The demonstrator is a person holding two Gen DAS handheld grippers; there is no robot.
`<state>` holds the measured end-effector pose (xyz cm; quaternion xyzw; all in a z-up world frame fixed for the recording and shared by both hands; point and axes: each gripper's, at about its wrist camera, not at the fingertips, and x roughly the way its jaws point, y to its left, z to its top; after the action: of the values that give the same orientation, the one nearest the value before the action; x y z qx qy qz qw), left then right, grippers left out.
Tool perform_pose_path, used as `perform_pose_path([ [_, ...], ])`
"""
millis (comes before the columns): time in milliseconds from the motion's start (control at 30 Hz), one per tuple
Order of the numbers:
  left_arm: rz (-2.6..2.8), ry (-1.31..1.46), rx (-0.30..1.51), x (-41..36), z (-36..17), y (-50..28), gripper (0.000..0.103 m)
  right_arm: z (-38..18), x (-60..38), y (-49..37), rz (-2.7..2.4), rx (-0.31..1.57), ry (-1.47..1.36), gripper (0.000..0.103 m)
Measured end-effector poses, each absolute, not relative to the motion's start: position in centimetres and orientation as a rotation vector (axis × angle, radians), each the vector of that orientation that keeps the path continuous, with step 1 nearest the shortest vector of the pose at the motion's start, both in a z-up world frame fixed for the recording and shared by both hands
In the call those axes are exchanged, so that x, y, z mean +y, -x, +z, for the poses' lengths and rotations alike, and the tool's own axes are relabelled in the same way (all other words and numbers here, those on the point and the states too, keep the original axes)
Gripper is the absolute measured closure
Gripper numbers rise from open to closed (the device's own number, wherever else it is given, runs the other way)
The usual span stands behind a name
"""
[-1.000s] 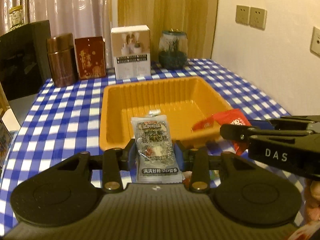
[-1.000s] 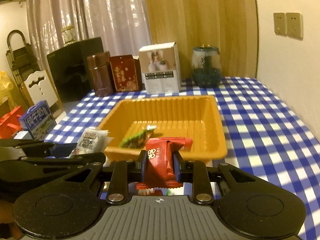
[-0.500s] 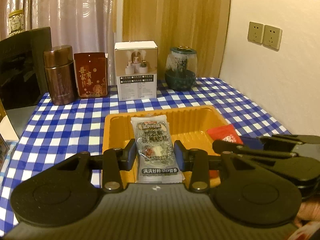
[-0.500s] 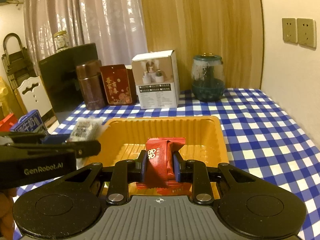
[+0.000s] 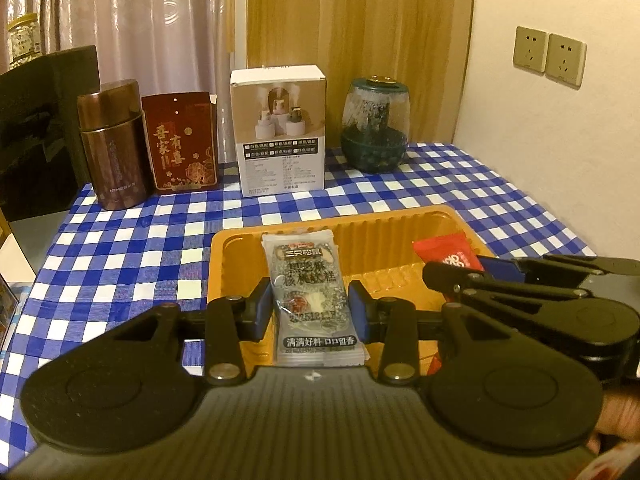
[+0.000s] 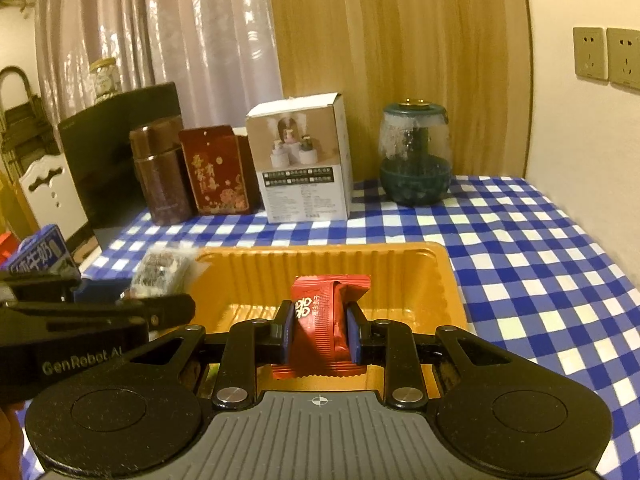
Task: Organize snacks
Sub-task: 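Open the left tool to drop the clear packet in the tray while the right tool drops the red wrapper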
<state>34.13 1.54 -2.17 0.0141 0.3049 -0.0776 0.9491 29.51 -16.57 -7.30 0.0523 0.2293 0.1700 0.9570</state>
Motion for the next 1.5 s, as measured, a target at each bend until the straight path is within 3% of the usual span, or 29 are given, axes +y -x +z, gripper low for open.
perform_pose_path([
  [700, -0.155, -0.060, 0.667, 1.3, -3.5, -36.3, 0.066, -8.8, -15.7, -31.5, 0.291, 0.527, -0.079, 0.076],
  [800, -0.146, -0.069, 0.675, 1.3, -3.7, -36.4, 0.044, -8.9, -16.0, -31.5, 0.304, 0.531, -0.104, 0.076],
  [1167, -0.129, -0.058, 0.654, 2.1, -3.2, -36.0, 0.044, -8.7, -16.0, -31.5, 0.351, 0.527, -0.167, 0.075],
  [1233, -0.125, -0.058, 0.656, 2.2, -3.2, -36.0, 0.044, -8.9, -15.9, -31.6, 0.353, 0.534, -0.170, 0.070],
  [1300, -0.116, -0.055, 0.656, 2.5, -3.2, -36.0, 0.044, -8.9, -15.9, -31.7, 0.339, 0.533, -0.169, 0.056],
  [1500, -0.108, -0.047, 0.654, 3.1, -3.1, -36.0, 0.044, -8.8, -15.7, -31.7, 0.344, 0.526, -0.171, 0.053],
])
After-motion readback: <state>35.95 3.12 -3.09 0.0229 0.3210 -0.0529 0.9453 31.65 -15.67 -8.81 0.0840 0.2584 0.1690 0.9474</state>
